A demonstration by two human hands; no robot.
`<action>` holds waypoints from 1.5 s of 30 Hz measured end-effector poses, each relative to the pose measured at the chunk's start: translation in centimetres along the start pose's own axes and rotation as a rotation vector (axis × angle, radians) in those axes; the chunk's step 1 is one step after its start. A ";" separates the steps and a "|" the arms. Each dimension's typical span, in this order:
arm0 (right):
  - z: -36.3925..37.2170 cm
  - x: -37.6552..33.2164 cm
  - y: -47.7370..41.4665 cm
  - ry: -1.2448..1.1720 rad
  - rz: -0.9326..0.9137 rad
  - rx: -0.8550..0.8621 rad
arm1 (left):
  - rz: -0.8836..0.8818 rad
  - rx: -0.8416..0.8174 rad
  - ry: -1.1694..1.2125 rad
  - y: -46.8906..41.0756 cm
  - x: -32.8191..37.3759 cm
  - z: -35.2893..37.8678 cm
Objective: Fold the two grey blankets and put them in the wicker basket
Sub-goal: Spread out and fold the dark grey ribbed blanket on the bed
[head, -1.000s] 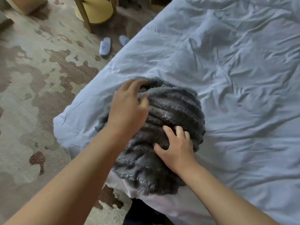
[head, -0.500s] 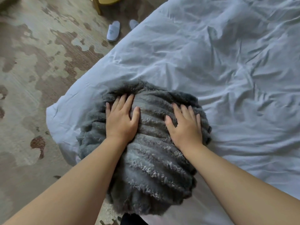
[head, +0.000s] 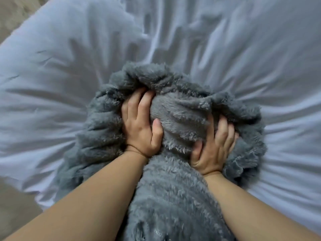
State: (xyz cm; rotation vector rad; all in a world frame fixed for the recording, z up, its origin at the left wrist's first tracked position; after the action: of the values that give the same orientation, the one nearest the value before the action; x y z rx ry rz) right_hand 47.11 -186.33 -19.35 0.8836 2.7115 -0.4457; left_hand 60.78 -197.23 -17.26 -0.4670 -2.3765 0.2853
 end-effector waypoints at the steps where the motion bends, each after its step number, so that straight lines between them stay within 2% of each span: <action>1: 0.3 0.2 0.0 0.001 0.001 -0.001 | 0.014 -0.005 -0.006 -0.1 -0.1 0.3; 8: -3.2 -0.6 -0.7 0.008 0.048 0.006 | -0.023 -0.071 -0.015 -1.0 1.1 -1.3; 14: -7.8 -1.6 -0.5 0.042 0.174 -0.320 | -0.179 -0.355 -0.094 -2.0 2.8 -4.8; 17: -11.1 -1.2 -0.1 0.001 0.458 -0.451 | -0.132 -0.564 -0.127 -3.1 4.3 -5.8; 19: -14.5 -1.7 1.6 -0.016 0.701 -0.397 | -0.125 -0.669 -0.069 -3.8 5.4 -7.4; 21: -17.2 -3.7 4.3 -0.028 0.805 -0.352 | -0.087 -0.681 -0.004 -4.0 6.5 -9.6; 25: -18.5 -7.5 10.2 -0.034 0.792 -0.341 | 0.217 -0.600 -0.265 -2.7 7.1 -13.2; 28: -18.2 -7.7 13.7 0.008 0.788 -0.237 | 0.367 -0.581 -0.354 -1.5 5.8 -13.6; 34: -15.4 -7.8 15.0 0.065 0.704 -0.043 | 0.362 -0.518 -0.222 0.1 3.2 -11.3; 40: -11.2 -6.3 15.0 0.077 0.592 0.291 | 0.318 -0.414 -0.106 1.2 0.8 -6.9; 45: -5.7 -4.3 14.2 0.020 0.523 0.414 | 0.284 -0.337 -0.020 1.9 -1.4 -3.0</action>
State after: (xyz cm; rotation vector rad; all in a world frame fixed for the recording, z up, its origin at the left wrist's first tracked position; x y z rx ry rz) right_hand 58.25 -175.61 -15.64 1.6469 2.2983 -0.8874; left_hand 64.28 -195.81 -16.50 -0.9667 -2.3826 0.0127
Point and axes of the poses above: each hand's wrist, its own y-axis away from the middle knuckle, its own z-axis out of the palm, x = y × z, the point moved 8 cm from there along -y, towards the middle knuckle, and after that the axes turned 9 degrees about x, right-handed, at the moved point
